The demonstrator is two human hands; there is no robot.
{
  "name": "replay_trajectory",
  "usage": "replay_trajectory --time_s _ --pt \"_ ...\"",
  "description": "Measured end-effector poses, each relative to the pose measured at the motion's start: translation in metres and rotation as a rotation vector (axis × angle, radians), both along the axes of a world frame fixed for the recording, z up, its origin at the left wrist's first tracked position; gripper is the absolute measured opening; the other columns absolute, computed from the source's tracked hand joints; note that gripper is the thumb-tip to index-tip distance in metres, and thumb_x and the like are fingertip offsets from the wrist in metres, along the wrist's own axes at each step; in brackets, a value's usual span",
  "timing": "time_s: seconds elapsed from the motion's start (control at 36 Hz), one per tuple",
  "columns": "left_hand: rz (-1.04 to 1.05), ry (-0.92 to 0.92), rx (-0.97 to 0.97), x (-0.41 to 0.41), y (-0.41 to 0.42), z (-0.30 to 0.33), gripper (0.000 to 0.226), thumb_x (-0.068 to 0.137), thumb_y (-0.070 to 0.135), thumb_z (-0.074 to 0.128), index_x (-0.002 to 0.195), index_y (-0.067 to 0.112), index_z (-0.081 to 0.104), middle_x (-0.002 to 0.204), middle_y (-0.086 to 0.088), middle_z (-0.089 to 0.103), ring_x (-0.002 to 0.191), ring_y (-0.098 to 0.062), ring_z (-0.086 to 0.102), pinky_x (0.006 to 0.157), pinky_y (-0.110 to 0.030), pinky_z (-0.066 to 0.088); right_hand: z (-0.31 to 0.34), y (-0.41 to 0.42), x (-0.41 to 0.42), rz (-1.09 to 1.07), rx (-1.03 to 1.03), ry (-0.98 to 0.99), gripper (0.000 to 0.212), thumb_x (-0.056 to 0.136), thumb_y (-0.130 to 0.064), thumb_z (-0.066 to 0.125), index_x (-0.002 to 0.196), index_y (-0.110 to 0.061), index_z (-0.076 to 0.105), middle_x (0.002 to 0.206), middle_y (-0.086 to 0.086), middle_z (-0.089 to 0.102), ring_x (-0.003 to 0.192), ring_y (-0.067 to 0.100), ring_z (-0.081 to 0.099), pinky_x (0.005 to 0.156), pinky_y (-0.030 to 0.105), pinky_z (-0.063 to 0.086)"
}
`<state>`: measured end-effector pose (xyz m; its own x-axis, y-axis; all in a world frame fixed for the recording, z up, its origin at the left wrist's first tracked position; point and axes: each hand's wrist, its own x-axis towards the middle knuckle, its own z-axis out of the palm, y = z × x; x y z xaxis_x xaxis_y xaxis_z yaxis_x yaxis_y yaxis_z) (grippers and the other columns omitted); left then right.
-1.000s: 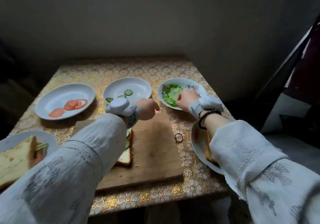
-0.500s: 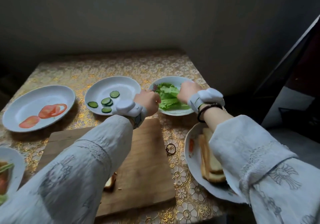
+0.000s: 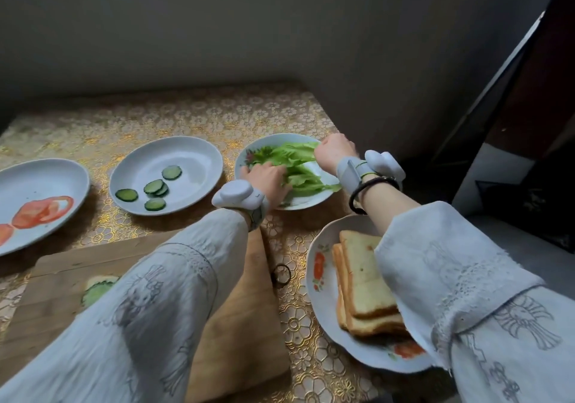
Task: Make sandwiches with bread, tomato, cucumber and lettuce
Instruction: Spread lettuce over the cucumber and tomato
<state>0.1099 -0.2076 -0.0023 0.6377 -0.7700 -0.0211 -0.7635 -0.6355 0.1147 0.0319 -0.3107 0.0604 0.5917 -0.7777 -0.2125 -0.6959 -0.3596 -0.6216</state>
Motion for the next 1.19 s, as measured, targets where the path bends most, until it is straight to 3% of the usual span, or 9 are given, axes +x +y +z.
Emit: replay_trajectory --time_s 0.19,0.33,0.5,0.67,0.86,0.92,1.0,1.08,1.19 --pt "0.016 -0.031 -0.096 0.003 -0.003 -0.004 0.032 0.093 0.016 0.041 0.107 0.023 0.069 0.114 -0.004 0.065 0.111 -0.03 0.053 0.091 -0.038 0.032 -0.007 -0.006 -0.004 -0.006 0.058 -0.028 0.033 0.089 -0.006 0.04 0.06 -0.014 0.027 0.066 0.004 0.036 0.085 0.026 0.038 0.05 0.027 0.027" --pt "0.068 -0.03 -0.178 0.004 -0.001 0.003 0.032 0.093 0.014 0.039 0.102 0.017 0.07 0.109 -0.006 0.067 0.108 -0.03 0.053 0.091 -0.039 0.034 -0.007 -0.005 -0.007 -0.026 0.031 -0.097 0.016 0.089 -0.013 0.049 0.076 -0.008 0.057 0.107 0.017 0.065 0.113 0.029 0.05 0.084 0.03 0.046" --pt "0.171 0.172 -0.367 0.005 0.002 0.021 0.028 0.091 0.014 0.041 0.101 0.005 0.066 0.104 -0.014 0.069 0.097 -0.033 0.062 0.083 -0.039 0.051 0.0 -0.003 -0.012 -0.133 0.072 -0.237 0.03 0.087 -0.006 0.049 0.058 -0.008 0.056 0.087 0.019 0.068 0.078 0.015 0.055 0.029 0.009 0.034" --pt "0.232 0.343 -0.484 -0.004 0.02 0.05 0.03 0.095 0.006 0.04 0.113 0.0 0.064 0.119 -0.018 0.064 0.111 -0.033 0.057 0.092 -0.033 0.045 0.013 0.016 -0.022 -0.15 0.102 -0.309 0.028 0.087 -0.002 0.047 0.095 0.006 0.073 0.077 0.015 0.072 0.019 -0.006 0.042 0.028 0.01 0.034" --pt "0.253 0.401 -0.493 -0.009 0.058 0.068 0.028 0.097 0.01 0.041 0.113 0.002 0.063 0.117 -0.017 0.065 0.103 -0.03 0.062 0.089 -0.033 0.05 0.028 0.047 -0.027 -0.106 0.038 -0.215 0.033 0.086 0.0 0.043 0.057 -0.012 0.033 0.087 0.017 0.063 0.086 0.026 0.066 0.029 0.016 0.034" --pt "0.263 0.413 -0.469 -0.01 0.074 0.072 0.028 0.098 0.015 0.043 0.112 0.002 0.064 0.109 -0.016 0.067 0.089 -0.024 0.059 0.078 -0.028 0.047 0.034 0.064 -0.033 -0.048 0.011 -0.159 0.038 0.089 -0.003 0.043 0.058 -0.013 0.024 0.068 0.009 0.045 0.074 0.028 0.051 0.032 0.016 0.028" --pt "0.25 0.497 -0.468 -0.016 0.112 0.076 0.027 0.096 0.025 0.051 0.091 0.004 0.068 0.079 -0.011 0.063 0.072 -0.022 0.056 0.064 -0.028 0.045 0.035 0.093 -0.04 0.046 0.019 -0.087 0.036 0.091 -0.003 0.044 0.06 -0.011 0.03 0.061 0.003 0.042 0.061 0.018 0.041 0.035 0.012 0.031" --pt "0.265 0.611 -0.421 -0.022 0.151 0.078 0.024 0.089 0.031 0.062 0.078 0.01 0.067 0.064 -0.006 0.059 0.052 -0.018 0.054 0.047 -0.022 0.044 0.032 0.126 -0.039 0.132 -0.005 -0.062 0.013 0.09 -0.003 0.047 0.095 -0.002 0.059 0.102 0.012 0.065 0.096 0.029 0.054 0.075 0.027 0.045" --pt "0.249 0.555 -0.32 -0.027 0.184 0.081 0.027 0.083 0.016 0.07 0.107 0.005 0.068 0.085 -0.008 0.064 0.065 -0.015 0.055 0.054 -0.02 0.047 0.031 0.159 -0.043 0.195 -0.014 -0.05 0.016 0.091 -0.004 0.044 0.091 -0.003 0.06 0.082 0.007 0.065 0.085 0.025 0.055 0.054 0.022 0.039"
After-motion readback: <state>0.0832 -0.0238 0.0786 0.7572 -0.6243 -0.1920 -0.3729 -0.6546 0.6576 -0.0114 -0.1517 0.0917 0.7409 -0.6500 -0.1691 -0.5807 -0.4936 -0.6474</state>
